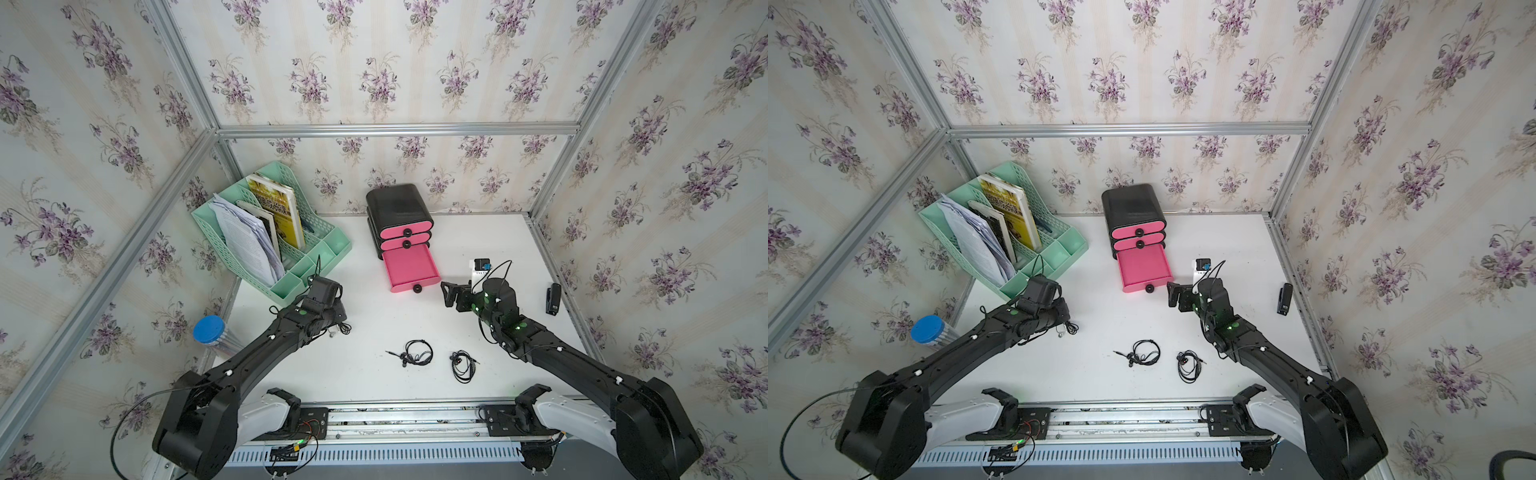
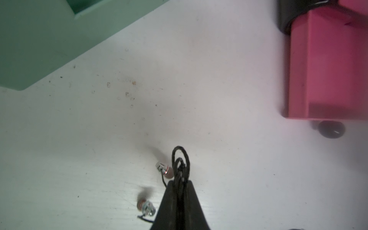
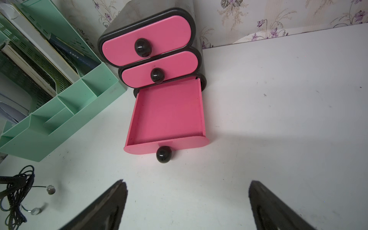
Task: Place the wired earphones into the drawer by color
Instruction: Pick up the wired earphones from the center of the board, then place the wired earphones in the drawer.
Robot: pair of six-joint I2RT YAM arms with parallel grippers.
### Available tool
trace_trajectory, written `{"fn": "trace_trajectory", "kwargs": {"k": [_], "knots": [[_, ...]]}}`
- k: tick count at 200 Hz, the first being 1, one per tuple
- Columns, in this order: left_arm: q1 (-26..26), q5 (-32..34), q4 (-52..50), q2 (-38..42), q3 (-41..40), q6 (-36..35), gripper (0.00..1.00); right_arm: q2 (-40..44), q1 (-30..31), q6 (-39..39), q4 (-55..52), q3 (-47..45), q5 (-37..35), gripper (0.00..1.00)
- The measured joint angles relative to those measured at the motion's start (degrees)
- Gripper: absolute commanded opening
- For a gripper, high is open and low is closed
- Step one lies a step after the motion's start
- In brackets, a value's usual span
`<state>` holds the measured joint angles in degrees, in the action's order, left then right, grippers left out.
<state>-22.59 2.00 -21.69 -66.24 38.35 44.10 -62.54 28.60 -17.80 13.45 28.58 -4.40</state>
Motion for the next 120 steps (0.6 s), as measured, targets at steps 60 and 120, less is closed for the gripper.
{"fn": "trace_trajectory", "kwargs": {"k": [60, 120], "knots": [[-2.0, -3.5, 0.5, 4.9, 6.0, -1.3, 0.02, 1.9, 0.0, -0.1, 0.1, -1.0, -1.4, 1.00], [-7.0, -1.7, 7.9, -1.7, 12.3, -1.1, 0.03, 4.2, -0.1, -0.3, 0.4, -2.3, -3.8, 1.00]]}}
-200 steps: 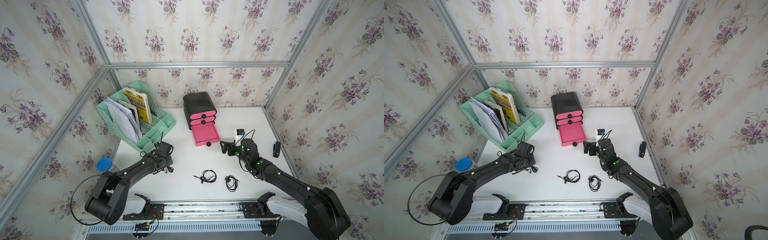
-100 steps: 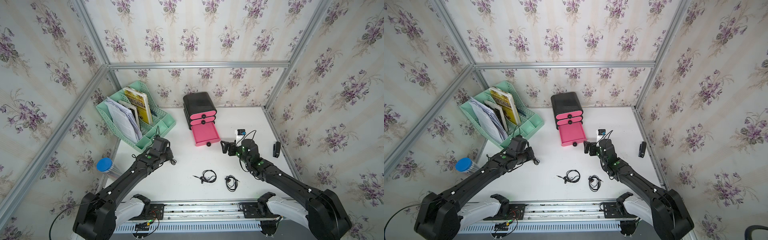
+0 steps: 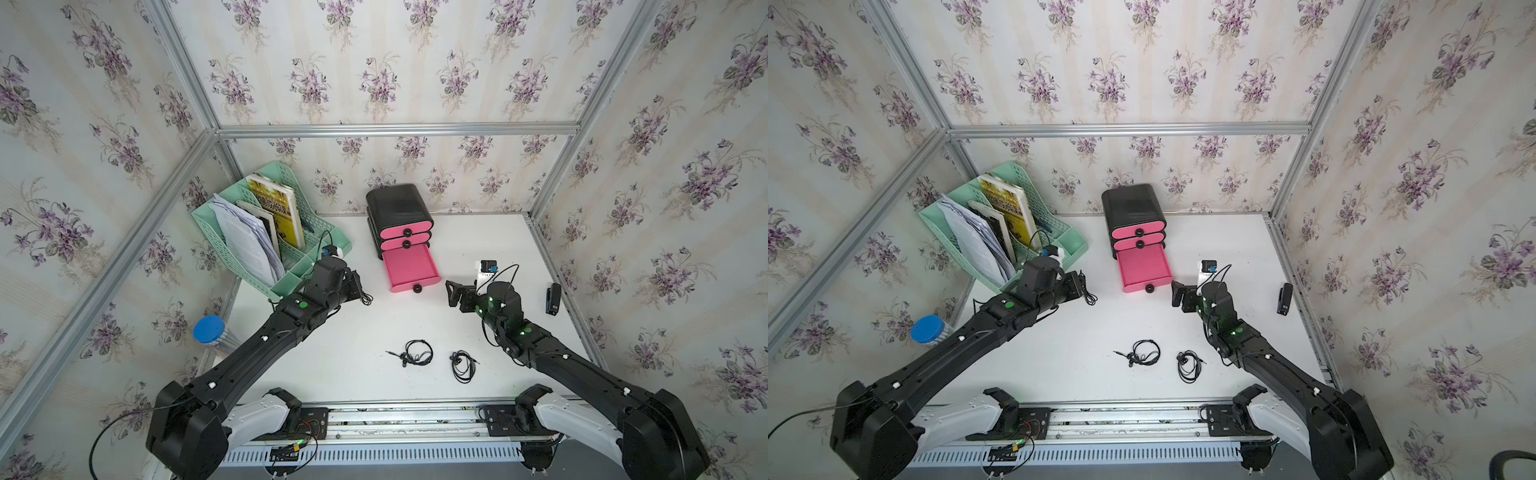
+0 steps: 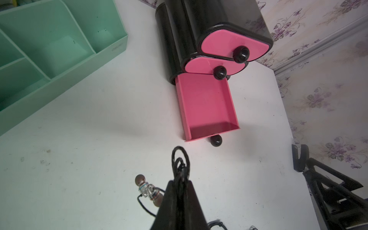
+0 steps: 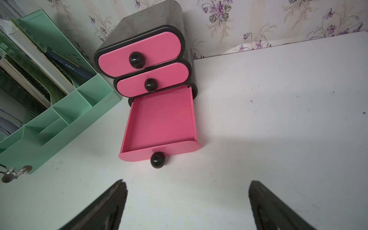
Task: Place the wired earphones into the drawer by color
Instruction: Place the wired earphones in the drawer.
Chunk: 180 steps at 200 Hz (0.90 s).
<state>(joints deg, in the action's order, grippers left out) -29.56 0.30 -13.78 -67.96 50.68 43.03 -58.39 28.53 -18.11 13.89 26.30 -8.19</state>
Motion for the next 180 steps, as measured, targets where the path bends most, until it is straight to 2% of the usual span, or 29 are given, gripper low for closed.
{"fn": "trace_trajectory", "kwargs": {"k": [26, 95, 131, 180], "knots": [[-1.8, 3.1, 3.7, -5.1, 2.4, 1.8, 0.04, 2.1, 0.0, -0.3, 0.4, -1.2, -1.2, 1.00], [-5.9, 12.2, 12.7, -18.6, 7.0, 11.9, 0.06, 6.6, 0.0, -1.5, 2.4, -3.8, -4.7, 1.00], [-8.0, 14.4, 15.8, -26.0, 13.3, 14.7, 0.04, 6.6, 0.0, -1.6, 2.6, -3.8, -5.8, 1.00], [-8.7, 16.0, 19.2, -34.3, 16.7, 20.7, 0.04, 6.6, 0.0, -1.9, 2.6, -3.9, -6.1, 1.00]]}}
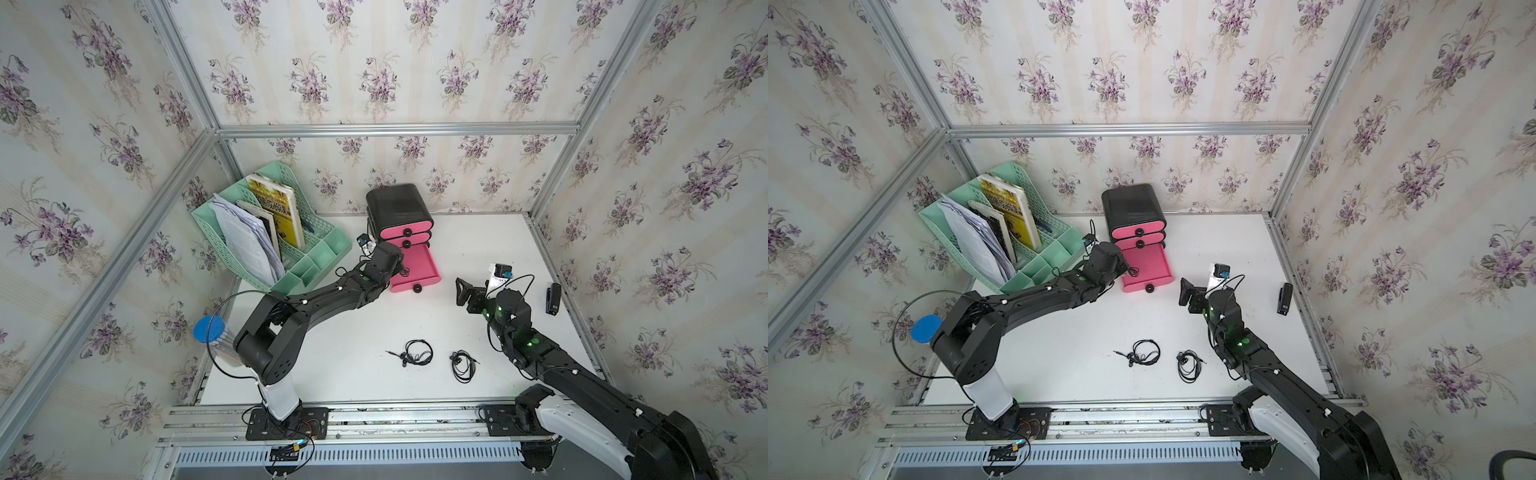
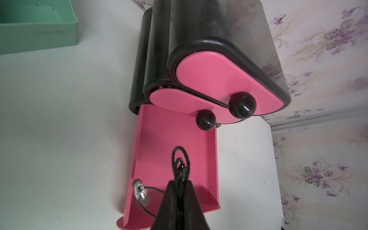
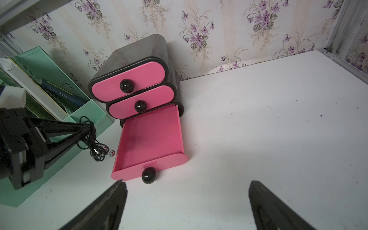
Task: Place the wired earphones into the drawer by color
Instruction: Place the wired earphones in the drawer.
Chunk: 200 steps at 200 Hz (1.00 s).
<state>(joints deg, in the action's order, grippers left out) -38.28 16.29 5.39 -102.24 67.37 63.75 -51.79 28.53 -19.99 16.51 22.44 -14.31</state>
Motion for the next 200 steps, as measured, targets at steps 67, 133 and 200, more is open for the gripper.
{"fn": "trace_trajectory", "kwargs": {"k": [67, 133, 200], "knots": [[-0.3, 0.4, 2.0, -7.9, 7.2, 1.4, 0.05, 0.6, 0.0, -0.7, 0.0, 0.0, -0.6, 1.00], [-0.4, 0.3, 2.0, -12.0, 8.8, 2.3, 0.06, 0.4, 0.0, -0.6, -0.8, 0.3, -1.2, 1.00], [-0.4, -0.6, 2.0, -13.7, 9.1, 3.3, 0.31, 0.7, 0.0, -0.5, -1.4, 0.7, -1.7, 1.00]]}}
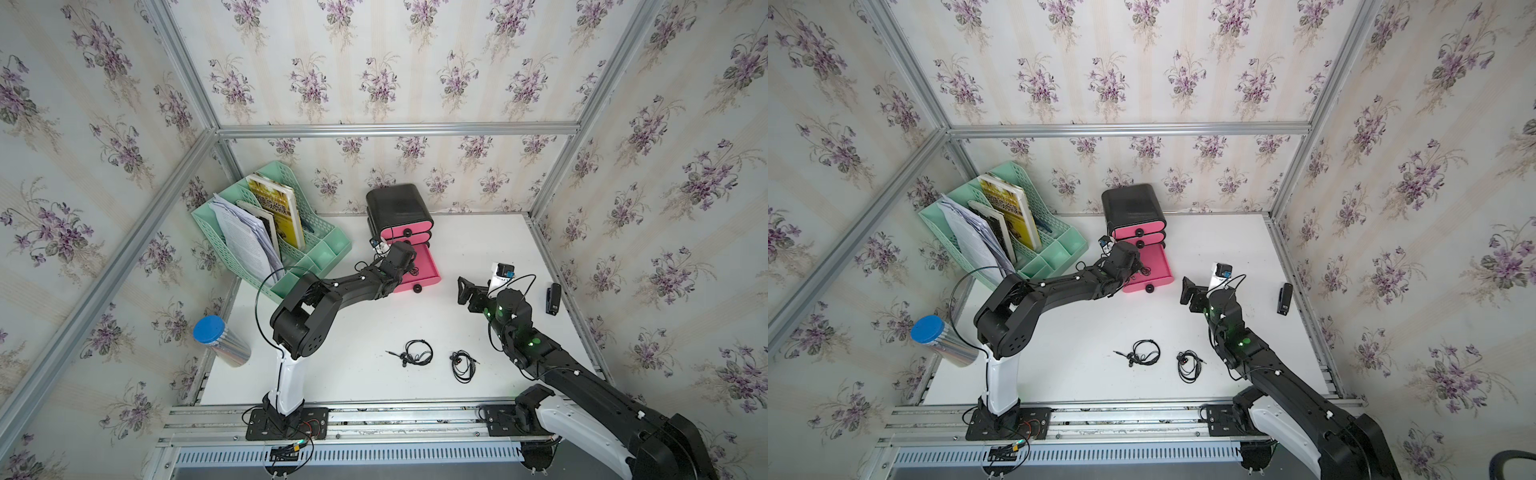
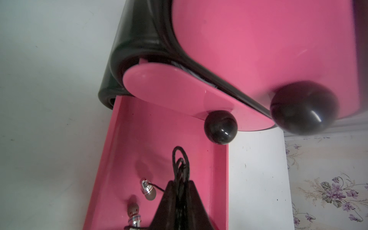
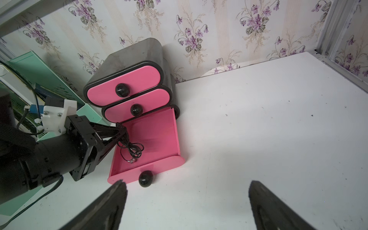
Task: Place the wired earphones into the drawer by color
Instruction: Place the wired earphones in the drawer, then pick up the wired earphones from the center of the board.
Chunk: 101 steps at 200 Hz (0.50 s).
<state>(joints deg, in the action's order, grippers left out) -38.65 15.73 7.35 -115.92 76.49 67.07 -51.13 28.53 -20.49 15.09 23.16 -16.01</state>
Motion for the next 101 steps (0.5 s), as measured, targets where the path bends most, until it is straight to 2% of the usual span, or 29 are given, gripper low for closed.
{"fn": "trace_trajectory", "kwargs": {"k": [48, 92, 101], "knots": [[0.0, -1.3, 0.2, 1.7, -1.0, 0.0, 0.48, -0.2, 0.0, 0.8, -0.2, 0.3, 0.3, 1.00], [-0.4, -1.8, 1.1, 9.9, -5.8, -2.8, 0.54, -0.7, 0.0, 1.0, -0.2, 0.4, 1.9, 1.00], [-0.5, -1.8, 1.0, 12.3, -7.1, -3.8, 0.60, -0.8, 0.0, 1.0, -0.2, 0.4, 2.0, 1.00]]}}
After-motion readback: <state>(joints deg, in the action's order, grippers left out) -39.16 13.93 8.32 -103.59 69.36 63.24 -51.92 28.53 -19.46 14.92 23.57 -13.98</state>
